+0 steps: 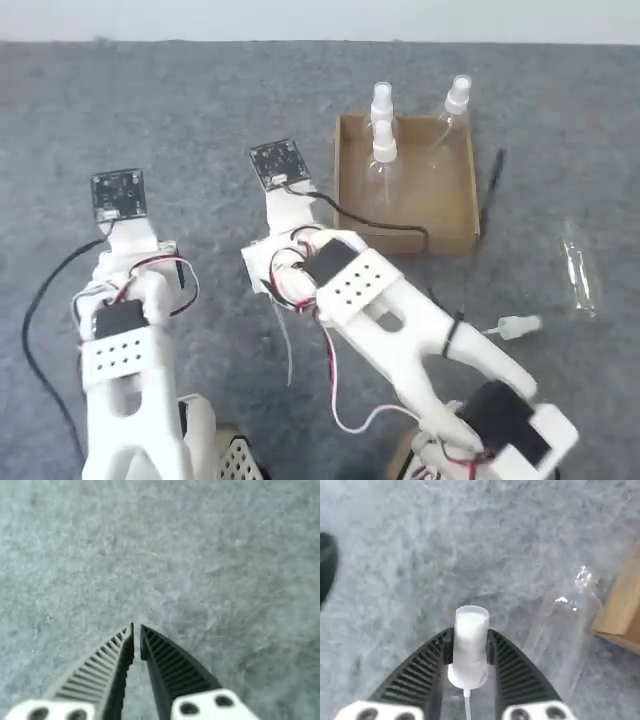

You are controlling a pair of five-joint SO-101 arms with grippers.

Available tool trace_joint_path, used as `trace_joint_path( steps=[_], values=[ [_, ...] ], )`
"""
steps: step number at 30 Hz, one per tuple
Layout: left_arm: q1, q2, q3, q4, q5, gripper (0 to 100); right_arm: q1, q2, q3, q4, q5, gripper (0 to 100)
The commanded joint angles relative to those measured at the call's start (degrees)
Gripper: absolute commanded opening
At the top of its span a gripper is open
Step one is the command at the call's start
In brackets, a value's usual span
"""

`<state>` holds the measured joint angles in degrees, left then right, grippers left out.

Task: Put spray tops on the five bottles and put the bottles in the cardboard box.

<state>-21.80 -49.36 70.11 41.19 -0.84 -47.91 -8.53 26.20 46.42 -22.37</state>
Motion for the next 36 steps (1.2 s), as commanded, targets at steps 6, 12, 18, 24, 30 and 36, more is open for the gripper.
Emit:
trace_joint_path(
  steps=[6, 12, 18, 24, 30, 36],
  values=[
    [0.35, -13.80, 5.05, -1.58, -0.09, 1, 0.84, 2.95, -0.88, -1.54, -0.53, 17.6],
    [2.64, -19.87, 8.22, -1.41, -0.09, 1, 0.84, 2.42, -0.88, -1.36, 0.09, 17.7],
    [2.64, -20.66, 8.66, -1.32, -0.09, 1, 3.74, -1.45, -6.77, 10.33, 4.84, 17.3],
    [2.73, -20.66, 8.75, -1.32, -0.09, 1, 10.51, -5.58, -13.10, 24.31, 4.92, 17.3],
    [2.81, -20.66, 8.84, -1.32, -0.09, 1, 21.14, -11.91, -13.19, 32.22, 9.23, 17.3],
    [4.22, -20.66, 9.01, -1.32, -0.26, 1, 31.78, -19.03, -11.52, 41.10, 13.27, 17.3]
  ],
)
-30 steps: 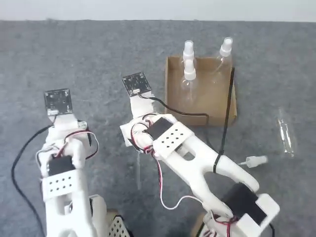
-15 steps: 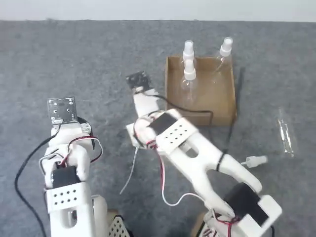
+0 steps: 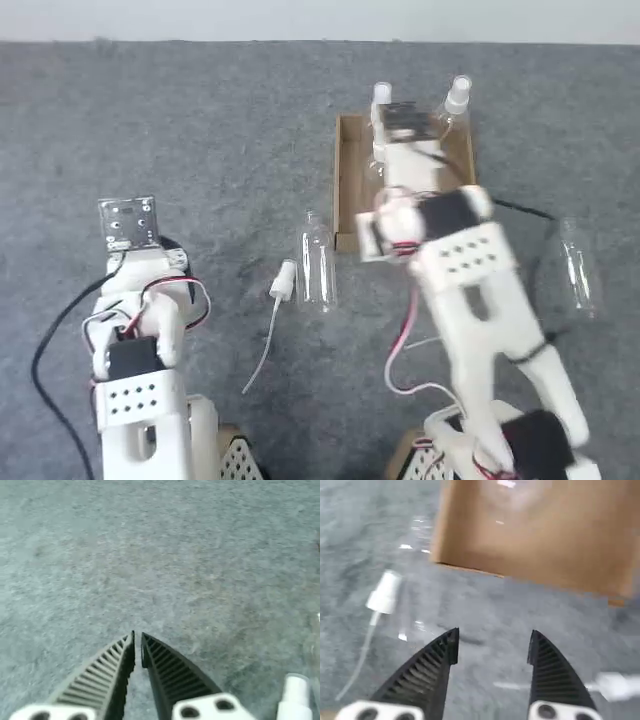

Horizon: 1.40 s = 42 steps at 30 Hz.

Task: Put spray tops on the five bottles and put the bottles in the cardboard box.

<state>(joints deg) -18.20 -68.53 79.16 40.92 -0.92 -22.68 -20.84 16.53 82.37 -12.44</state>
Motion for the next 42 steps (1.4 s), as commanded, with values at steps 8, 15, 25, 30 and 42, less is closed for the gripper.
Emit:
trace_joint_path(
  steps=[8, 15, 25, 30, 42],
  values=[
    [0.70, -1.49, 0.22, -1.05, -0.18, 1, 20.62, -14.73, 17.05, 3.65, 11.34, 17.3],
    [0.70, -1.49, 0.22, -1.05, -0.18, 1, 29.32, -24.13, 29.80, 0.40, 16.44, 17.4],
    [0.70, -1.49, 0.22, -1.05, -0.26, 1, 33.54, -24.13, 32.70, 0.84, 18.99, 17.6],
    [0.70, -1.49, 0.22, -1.05, -0.26, 1, 33.54, -15.96, 31.30, 1.01, 18.90, 17.3],
    [0.79, -1.49, 0.31, -1.05, -0.26, 1, 38.81, -14.73, 28.92, 2.51, 16.88, 17.3]
  ],
)
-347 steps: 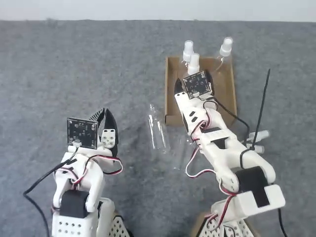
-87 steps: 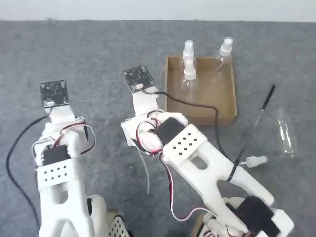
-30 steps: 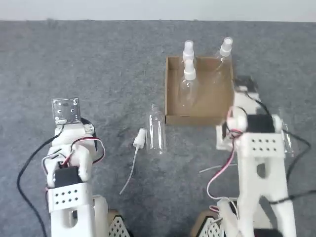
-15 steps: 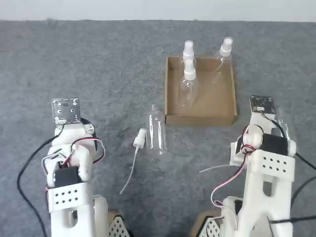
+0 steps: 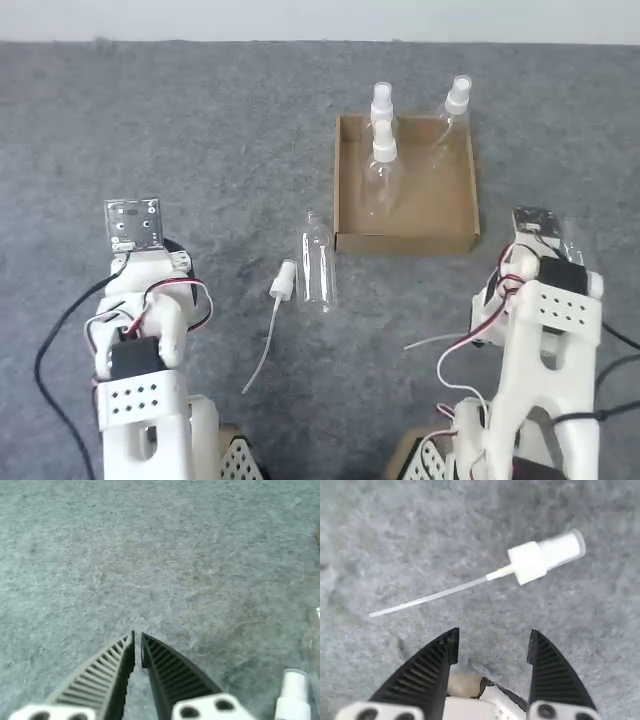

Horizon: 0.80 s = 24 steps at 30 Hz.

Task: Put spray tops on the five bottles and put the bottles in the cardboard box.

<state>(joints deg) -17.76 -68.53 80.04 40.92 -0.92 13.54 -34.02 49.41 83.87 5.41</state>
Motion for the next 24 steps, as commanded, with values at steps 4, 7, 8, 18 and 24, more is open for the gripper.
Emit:
trace_joint_path(
  steps=[4, 7, 8, 18, 24],
  values=[
    [0.35, -1.49, -0.57, -1.05, -0.26, 1, 4.79, -2.59, -3.96, 1.01, -0.97, 17.3],
    [0.35, -1.49, -0.57, -1.05, -0.35, 1, 5.76, -3.12, -3.87, 0.92, -0.97, 17.4],
    [0.35, -1.49, -0.57, -1.05, -0.35, 1, 6.02, -3.21, -3.87, 0.57, -0.97, 17.5],
    [0.35, -1.49, -0.48, -1.05, -0.35, 1, 7.34, -1.80, -2.81, -8.92, -4.75, 17.7],
    [0.35, -1.49, -0.48, -1.05, -0.35, 1, 7.16, 5.41, -2.81, -17.45, -11.60, 17.3]
  ],
)
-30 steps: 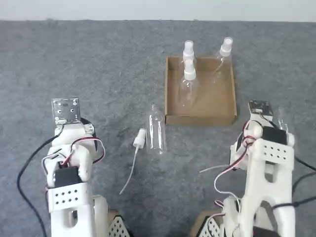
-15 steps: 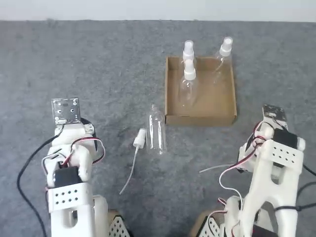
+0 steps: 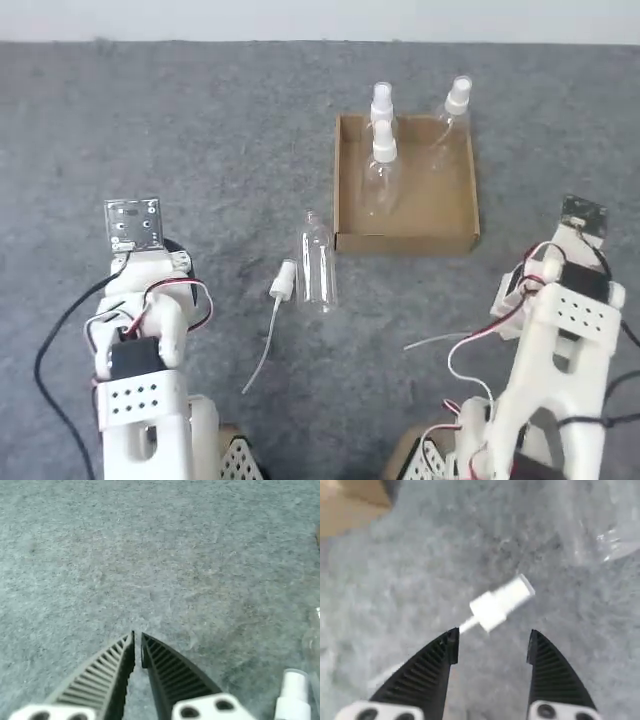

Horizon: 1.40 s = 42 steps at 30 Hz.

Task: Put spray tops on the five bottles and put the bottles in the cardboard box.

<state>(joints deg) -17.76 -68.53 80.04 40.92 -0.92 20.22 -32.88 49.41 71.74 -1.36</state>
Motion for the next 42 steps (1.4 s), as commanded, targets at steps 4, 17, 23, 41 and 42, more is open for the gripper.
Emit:
trace_joint_path(
  steps=[4, 17, 23, 41, 42],
  values=[
    [0.35, -1.49, -0.48, -1.05, -0.35, 1, 0.92, 8.31, -2.46, -8.04, -6.07, 17.3],
    [0.35, -1.49, -0.48, -1.05, -0.35, 1, 1.01, 13.67, 0.18, -13.05, -5.71, 16.9],
    [0.35, -1.49, -0.31, -1.05, -0.35, 1, 1.10, 13.67, 0.18, -12.97, -5.45, 11.7],
    [1.58, -1.49, 0.04, -1.05, -0.35, 1, 6.46, 13.14, -3.60, -12.00, 1.05, 12.1],
    [2.11, -1.49, 0.04, -1.05, -0.35, 1, 6.55, 13.05, -3.78, -11.82, -0.70, 12.4]
  ],
)
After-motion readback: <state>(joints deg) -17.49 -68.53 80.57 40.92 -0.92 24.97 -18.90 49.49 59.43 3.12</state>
